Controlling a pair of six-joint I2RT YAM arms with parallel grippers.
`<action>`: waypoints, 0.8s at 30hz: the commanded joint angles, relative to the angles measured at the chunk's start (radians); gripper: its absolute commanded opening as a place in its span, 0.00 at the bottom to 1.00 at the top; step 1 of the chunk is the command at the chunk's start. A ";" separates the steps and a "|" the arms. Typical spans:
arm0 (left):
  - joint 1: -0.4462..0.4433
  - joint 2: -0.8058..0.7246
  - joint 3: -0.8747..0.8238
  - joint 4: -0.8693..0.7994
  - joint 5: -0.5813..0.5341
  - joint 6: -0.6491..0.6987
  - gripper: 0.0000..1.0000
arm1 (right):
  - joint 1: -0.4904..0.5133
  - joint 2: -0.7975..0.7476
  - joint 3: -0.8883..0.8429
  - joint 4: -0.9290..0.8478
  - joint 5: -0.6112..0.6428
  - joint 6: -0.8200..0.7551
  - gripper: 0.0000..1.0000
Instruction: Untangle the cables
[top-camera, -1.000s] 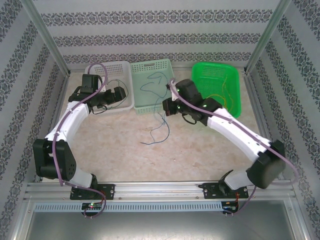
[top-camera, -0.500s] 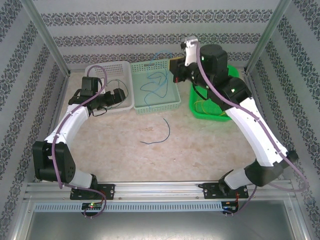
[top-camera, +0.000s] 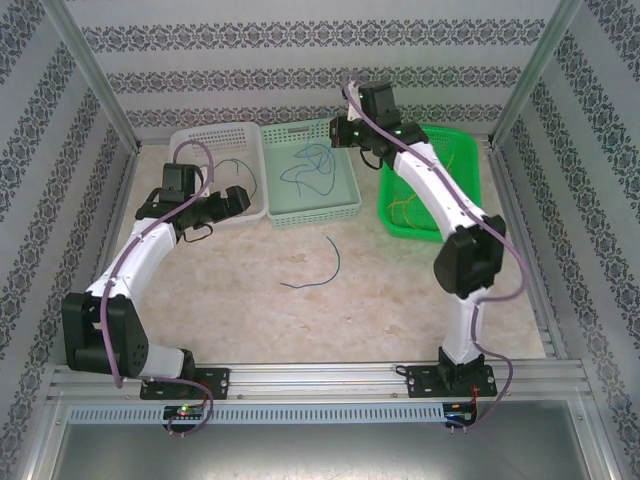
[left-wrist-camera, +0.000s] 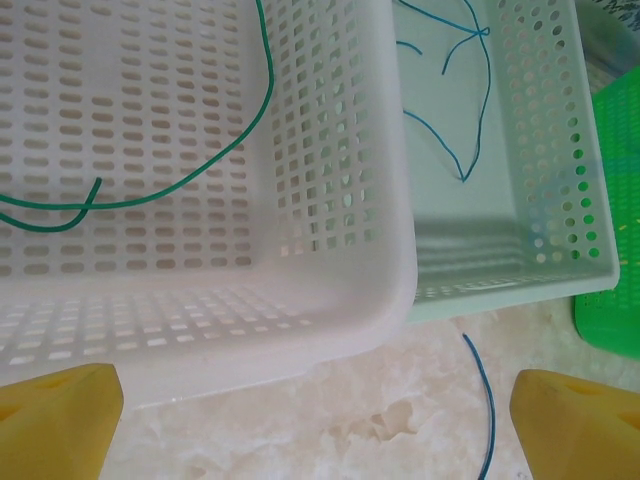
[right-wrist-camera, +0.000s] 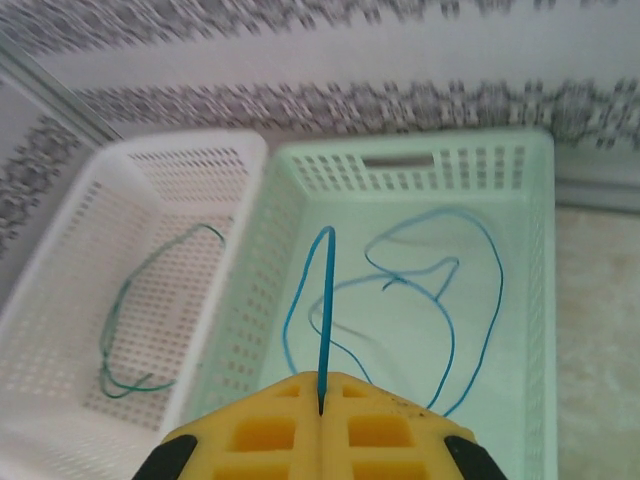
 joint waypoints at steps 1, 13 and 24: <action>-0.015 -0.055 -0.038 0.012 0.021 0.009 1.00 | -0.002 0.078 0.055 0.012 -0.058 0.045 0.00; -0.186 -0.147 -0.167 0.026 -0.018 0.028 1.00 | -0.014 0.194 0.073 -0.044 -0.096 0.049 0.54; -0.477 -0.083 -0.123 -0.021 -0.144 0.160 1.00 | -0.039 0.000 -0.113 0.012 -0.121 0.002 0.88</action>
